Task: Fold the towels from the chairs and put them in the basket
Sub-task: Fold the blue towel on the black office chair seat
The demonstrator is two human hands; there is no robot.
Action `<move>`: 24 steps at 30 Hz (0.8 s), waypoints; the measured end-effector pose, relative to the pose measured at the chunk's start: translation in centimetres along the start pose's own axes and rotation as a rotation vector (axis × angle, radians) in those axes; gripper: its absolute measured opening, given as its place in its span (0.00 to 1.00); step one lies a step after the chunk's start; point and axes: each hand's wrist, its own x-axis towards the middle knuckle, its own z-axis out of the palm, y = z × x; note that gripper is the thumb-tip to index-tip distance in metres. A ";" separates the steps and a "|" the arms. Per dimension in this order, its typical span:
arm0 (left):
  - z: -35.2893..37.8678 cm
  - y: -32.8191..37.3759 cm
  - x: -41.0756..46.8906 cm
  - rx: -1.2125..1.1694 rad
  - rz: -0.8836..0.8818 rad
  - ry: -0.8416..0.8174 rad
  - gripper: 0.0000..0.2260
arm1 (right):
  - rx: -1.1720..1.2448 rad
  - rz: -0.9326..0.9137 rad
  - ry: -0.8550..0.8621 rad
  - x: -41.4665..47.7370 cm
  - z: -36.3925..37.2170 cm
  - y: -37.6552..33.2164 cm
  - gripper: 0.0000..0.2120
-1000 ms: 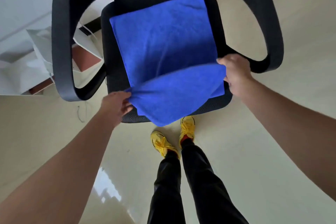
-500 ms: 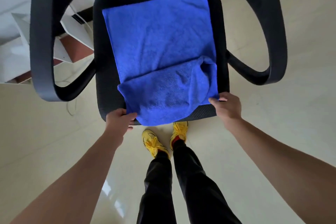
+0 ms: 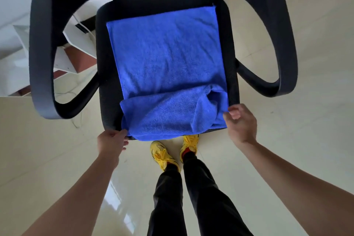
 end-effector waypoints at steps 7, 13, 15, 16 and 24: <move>2.2 -1.2 -2.3 -0.187 -0.160 -0.187 0.16 | -0.090 -0.090 -0.315 1.0 1.6 -3.3 0.11; 1.5 -2.1 -3.9 -0.219 -0.233 -0.176 0.01 | 0.412 0.276 -0.323 -0.8 -1.8 -3.0 0.16; 1.0 -2.8 -4.4 -0.226 -0.217 -0.182 0.03 | 0.495 0.414 -0.381 -1.3 -3.0 -2.3 0.14; 0.8 -3.1 -4.5 -0.236 -0.210 -0.175 0.04 | 0.538 0.470 -0.432 -1.7 -3.3 -1.9 0.12; -0.3 -3.3 -6.3 -0.262 -0.095 0.081 0.14 | 0.847 0.587 -0.367 -4.1 -5.6 -1.3 0.06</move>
